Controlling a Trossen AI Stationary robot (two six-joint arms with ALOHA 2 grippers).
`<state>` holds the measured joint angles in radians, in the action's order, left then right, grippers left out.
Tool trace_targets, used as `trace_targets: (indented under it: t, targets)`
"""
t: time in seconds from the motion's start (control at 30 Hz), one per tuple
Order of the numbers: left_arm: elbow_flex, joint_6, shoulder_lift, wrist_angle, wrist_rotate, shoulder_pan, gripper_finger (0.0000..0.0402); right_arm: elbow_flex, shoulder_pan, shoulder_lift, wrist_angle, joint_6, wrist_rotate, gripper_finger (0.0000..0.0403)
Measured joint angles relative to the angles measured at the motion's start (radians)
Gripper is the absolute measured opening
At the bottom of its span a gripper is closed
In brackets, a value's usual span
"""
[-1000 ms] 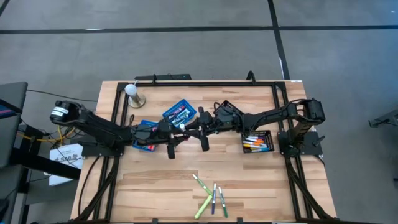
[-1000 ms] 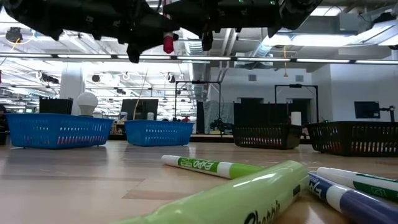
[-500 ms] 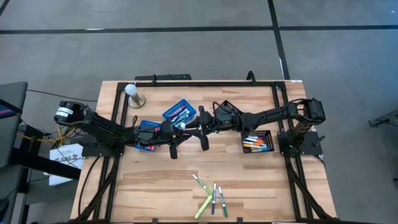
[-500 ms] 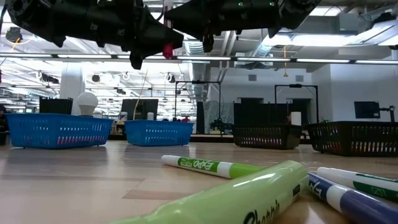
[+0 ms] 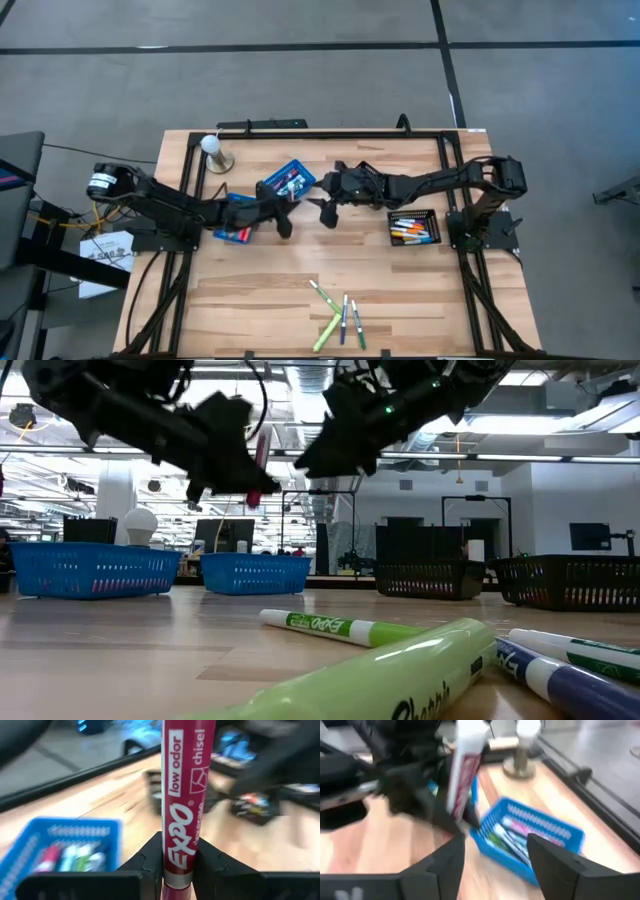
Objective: Pick & Place Markers
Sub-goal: Put the red marker pen into the right blue bin
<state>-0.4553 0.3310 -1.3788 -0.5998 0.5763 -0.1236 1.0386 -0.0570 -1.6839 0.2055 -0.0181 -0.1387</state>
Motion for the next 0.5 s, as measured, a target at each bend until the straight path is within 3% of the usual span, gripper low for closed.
trace_targets:
  t: [0.3,0.5]
  targets:
    - [-0.001,0.067,0.000,0.200,-0.015,0.235,0.0063,0.000,-0.018,0.030,-0.082,-0.104,0.008,0.0229]
    - [-0.001,0.021,0.000,0.216,-0.197,0.353,0.0080,0.000,-0.016,0.030,-0.082,-0.105,0.016,0.0224]
